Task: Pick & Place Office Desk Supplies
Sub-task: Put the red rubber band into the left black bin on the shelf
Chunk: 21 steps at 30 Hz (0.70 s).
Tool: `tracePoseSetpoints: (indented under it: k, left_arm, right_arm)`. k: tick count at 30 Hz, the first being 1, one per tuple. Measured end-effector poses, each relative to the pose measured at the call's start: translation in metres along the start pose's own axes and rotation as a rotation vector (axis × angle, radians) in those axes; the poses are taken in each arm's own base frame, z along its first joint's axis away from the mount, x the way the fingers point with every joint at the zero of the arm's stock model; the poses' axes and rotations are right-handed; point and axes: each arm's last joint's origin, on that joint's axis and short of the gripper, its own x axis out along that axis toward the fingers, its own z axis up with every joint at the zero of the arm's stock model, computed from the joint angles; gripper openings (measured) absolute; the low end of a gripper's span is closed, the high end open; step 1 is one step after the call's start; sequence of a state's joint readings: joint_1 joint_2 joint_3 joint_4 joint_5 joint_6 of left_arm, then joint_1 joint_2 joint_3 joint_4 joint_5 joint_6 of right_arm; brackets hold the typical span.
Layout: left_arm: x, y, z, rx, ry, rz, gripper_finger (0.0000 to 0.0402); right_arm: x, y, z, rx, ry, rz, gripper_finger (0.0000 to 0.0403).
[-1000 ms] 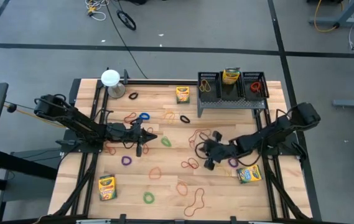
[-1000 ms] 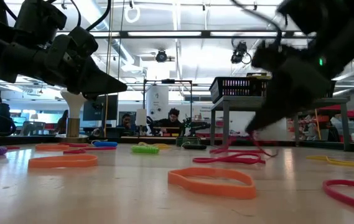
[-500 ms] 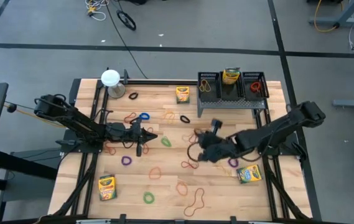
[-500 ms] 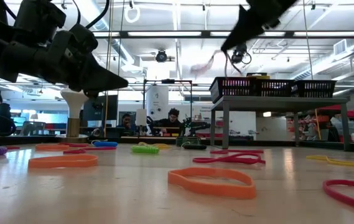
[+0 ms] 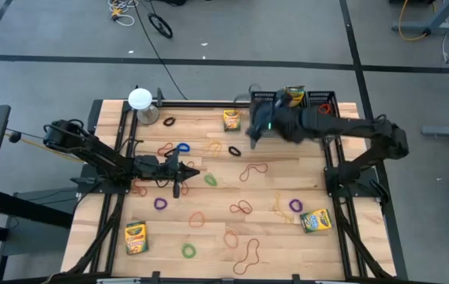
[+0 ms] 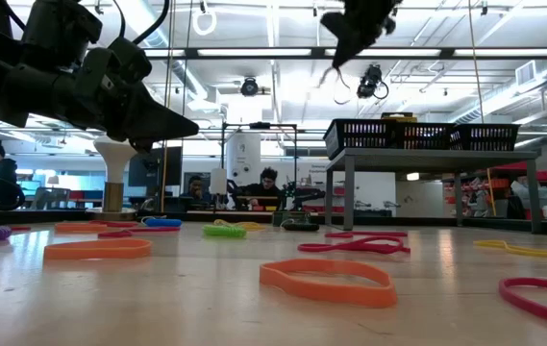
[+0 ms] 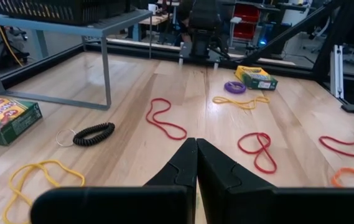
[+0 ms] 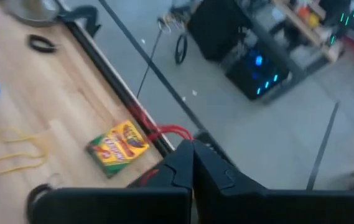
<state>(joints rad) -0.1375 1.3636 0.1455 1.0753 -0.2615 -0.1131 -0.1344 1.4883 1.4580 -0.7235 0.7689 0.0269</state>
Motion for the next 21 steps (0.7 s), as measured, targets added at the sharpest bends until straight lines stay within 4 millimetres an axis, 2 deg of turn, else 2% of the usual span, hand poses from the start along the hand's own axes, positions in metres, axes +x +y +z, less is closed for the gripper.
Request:
tracePoseSetpoints:
  k: [3, 6, 12, 17, 21]
  left_arm:
    - [0.0, 0.0, 0.0, 0.0, 0.001, 0.0, 0.0009]
    - [0.0, 0.0, 0.0, 0.0, 0.002, 0.0, 0.0009]
    - [0.0, 0.0, 0.0, 0.0, 0.0, 0.0, 0.0009]
    - [0.0, 0.0, 0.0, 0.0, 0.0, 0.0, 0.0009]
    - [0.0, 0.0, 0.0, 0.0, 0.0, 0.0, 0.0009]
  right_arm:
    - [0.022, -0.025, -0.001, 0.058, 0.051, 0.011, 0.0004]
    - [0.042, -0.041, -0.01, 0.108, 0.099, 0.026, 0.0004]
    - [0.072, -0.055, -0.033, 0.165, 0.167, 0.082, 0.0004]
    - [0.08, -0.058, -0.043, 0.169, 0.199, 0.084, 0.0014]
    - [0.08, -0.058, -0.047, 0.15, 0.234, 0.087, 0.0043]
